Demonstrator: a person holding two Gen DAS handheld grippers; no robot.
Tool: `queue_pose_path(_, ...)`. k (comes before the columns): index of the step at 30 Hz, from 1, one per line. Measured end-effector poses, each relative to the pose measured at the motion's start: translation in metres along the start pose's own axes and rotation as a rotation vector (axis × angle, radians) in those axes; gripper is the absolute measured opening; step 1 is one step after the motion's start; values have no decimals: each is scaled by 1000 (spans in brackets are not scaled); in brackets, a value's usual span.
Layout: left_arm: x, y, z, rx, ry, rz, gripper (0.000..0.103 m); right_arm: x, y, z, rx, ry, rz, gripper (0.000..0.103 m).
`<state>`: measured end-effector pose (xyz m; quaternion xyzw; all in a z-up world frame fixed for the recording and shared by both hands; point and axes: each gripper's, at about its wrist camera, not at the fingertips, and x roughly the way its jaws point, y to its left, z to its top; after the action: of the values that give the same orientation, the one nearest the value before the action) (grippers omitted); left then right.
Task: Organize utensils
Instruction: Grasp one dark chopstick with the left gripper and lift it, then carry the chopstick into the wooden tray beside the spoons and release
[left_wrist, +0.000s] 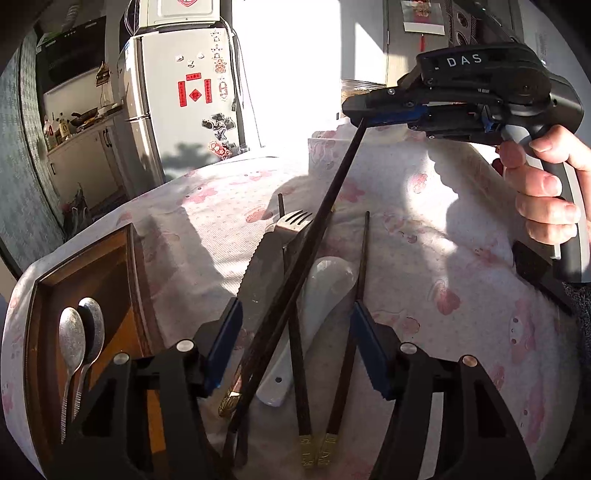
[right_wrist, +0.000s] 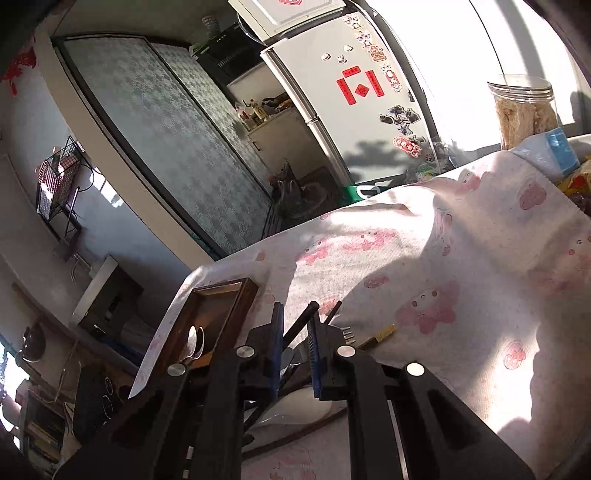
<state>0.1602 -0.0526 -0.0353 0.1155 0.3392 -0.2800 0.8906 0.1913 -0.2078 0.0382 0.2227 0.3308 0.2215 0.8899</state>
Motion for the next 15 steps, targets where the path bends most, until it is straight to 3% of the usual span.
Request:
queue_pose_path(5,-3,-1,5,-9,-25,23,63,-21,18,2,-25,-17,43,8)
queue_pose_path(8,2,3,7,-30,-20,23,50,-30,28,2,-42,-25,49,7)
queue_pose_path(10,4,4,8,-39,-18,20,30,-35,32,2,-46,-27,53,7)
queue_pose_path(13,5,7,11,-43,-27,31,18,-42,34,1,-33,-24,73,5)
queue_pose_path(15,2,8,12,-48,-37,16,18,-46,38,1,-46,-29,68,5)
